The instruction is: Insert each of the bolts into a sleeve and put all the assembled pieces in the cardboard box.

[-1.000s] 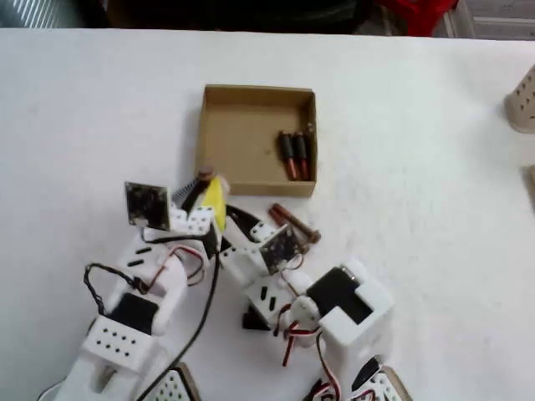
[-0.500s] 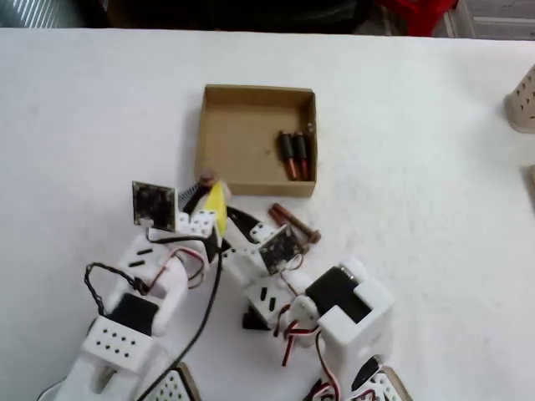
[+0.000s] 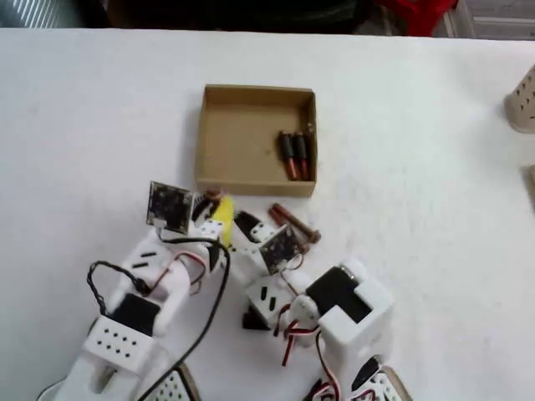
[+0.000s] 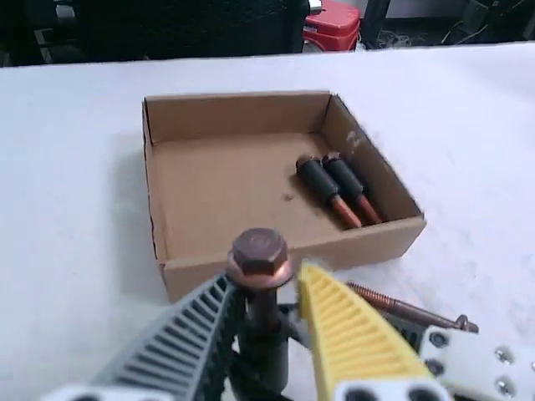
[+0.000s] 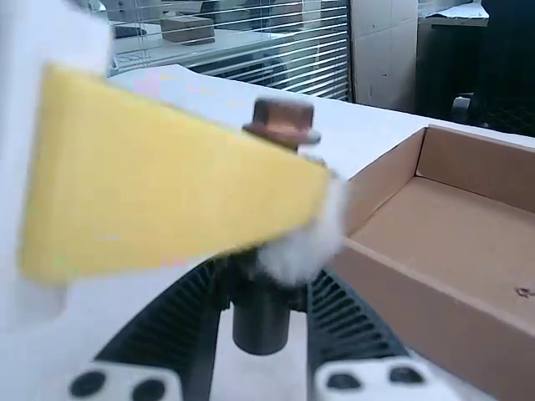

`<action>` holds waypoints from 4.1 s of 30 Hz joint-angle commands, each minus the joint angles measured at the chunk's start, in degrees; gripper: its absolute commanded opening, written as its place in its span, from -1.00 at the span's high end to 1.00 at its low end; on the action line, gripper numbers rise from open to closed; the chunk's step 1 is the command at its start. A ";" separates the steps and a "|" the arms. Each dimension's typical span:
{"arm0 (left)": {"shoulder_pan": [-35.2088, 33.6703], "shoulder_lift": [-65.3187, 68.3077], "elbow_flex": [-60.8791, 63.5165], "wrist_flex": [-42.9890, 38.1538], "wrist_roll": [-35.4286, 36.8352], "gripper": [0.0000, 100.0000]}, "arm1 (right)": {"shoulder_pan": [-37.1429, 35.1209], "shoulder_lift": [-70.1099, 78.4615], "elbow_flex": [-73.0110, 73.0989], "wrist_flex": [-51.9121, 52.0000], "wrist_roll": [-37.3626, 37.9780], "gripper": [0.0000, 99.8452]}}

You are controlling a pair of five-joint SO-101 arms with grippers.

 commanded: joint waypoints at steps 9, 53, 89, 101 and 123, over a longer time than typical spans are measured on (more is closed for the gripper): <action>-5.41 -2.15 -1.05 4.48 -0.62 0.28 | 0.04 -0.75 -0.53 0.04 0.62 0.97; -31.16 -2.15 0.88 21.63 -5.63 0.95 | 3.21 -6.64 2.11 2.86 0.53 0.97; -25.98 -2.15 -1.32 29.71 -15.21 0.96 | 20.00 -23.16 -70.86 128.31 0.70 0.96; -25.89 -2.15 -0.88 28.04 -15.30 0.96 | 21.32 7.34 -107.60 145.19 15.65 0.96; -25.89 -2.15 -0.88 27.96 -15.30 0.96 | 23.08 23.25 -111.82 138.59 15.91 0.93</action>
